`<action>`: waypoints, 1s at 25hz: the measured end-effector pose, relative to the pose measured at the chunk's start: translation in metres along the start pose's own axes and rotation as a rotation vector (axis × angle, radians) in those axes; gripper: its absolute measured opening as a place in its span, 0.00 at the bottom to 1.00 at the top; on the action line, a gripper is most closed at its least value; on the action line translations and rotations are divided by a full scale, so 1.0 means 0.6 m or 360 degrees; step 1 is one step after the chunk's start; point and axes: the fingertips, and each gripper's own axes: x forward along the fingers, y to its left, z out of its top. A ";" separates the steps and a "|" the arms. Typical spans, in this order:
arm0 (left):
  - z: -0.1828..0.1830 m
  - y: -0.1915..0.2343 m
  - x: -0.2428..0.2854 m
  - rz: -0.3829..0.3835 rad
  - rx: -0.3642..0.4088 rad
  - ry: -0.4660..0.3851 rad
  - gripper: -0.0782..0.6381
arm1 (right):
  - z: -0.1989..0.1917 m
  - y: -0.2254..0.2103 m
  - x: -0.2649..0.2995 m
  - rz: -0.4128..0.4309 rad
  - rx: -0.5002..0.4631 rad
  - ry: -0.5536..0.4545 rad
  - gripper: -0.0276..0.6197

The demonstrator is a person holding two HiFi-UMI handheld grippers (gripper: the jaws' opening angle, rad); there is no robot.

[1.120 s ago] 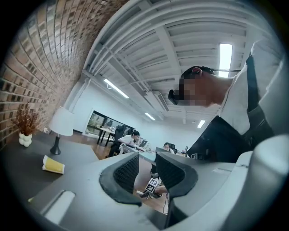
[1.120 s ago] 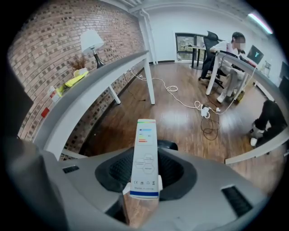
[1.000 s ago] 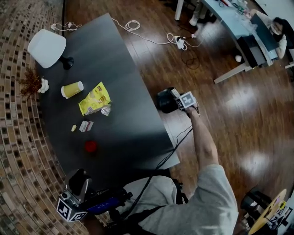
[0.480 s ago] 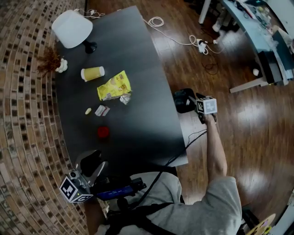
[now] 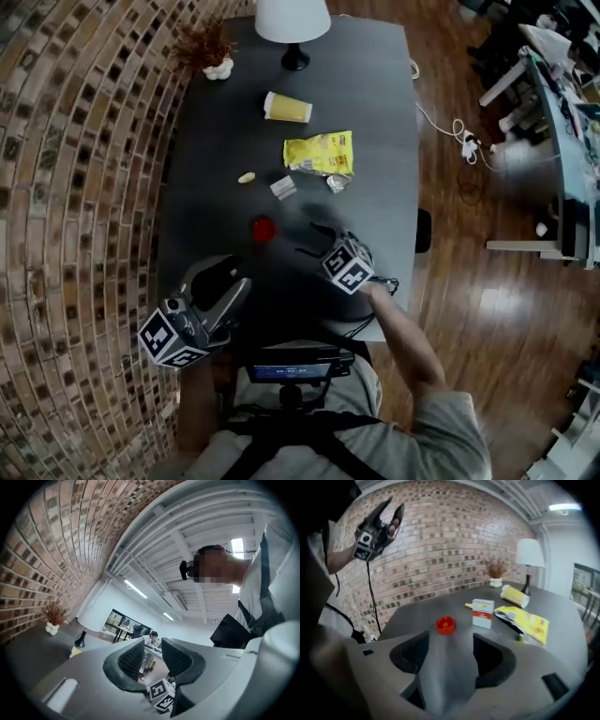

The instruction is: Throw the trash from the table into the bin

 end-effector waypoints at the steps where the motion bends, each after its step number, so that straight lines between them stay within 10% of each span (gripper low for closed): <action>1: 0.002 0.007 -0.021 0.0020 0.0002 -0.0023 0.26 | 0.008 0.023 0.046 0.0024 -0.0073 0.0074 0.53; 5: -0.011 0.034 -0.103 0.0083 -0.0066 -0.0092 0.26 | 0.015 0.054 0.157 -0.0006 -0.0258 0.0326 0.68; 15: -0.039 0.070 -0.161 0.0080 -0.0146 -0.0122 0.26 | -0.021 0.040 0.236 -0.0081 -0.0115 0.0531 0.54; 25: -0.088 -0.014 0.007 -0.0241 -0.0146 0.0010 0.26 | -0.074 0.054 -0.090 -0.0307 0.0130 0.0200 0.53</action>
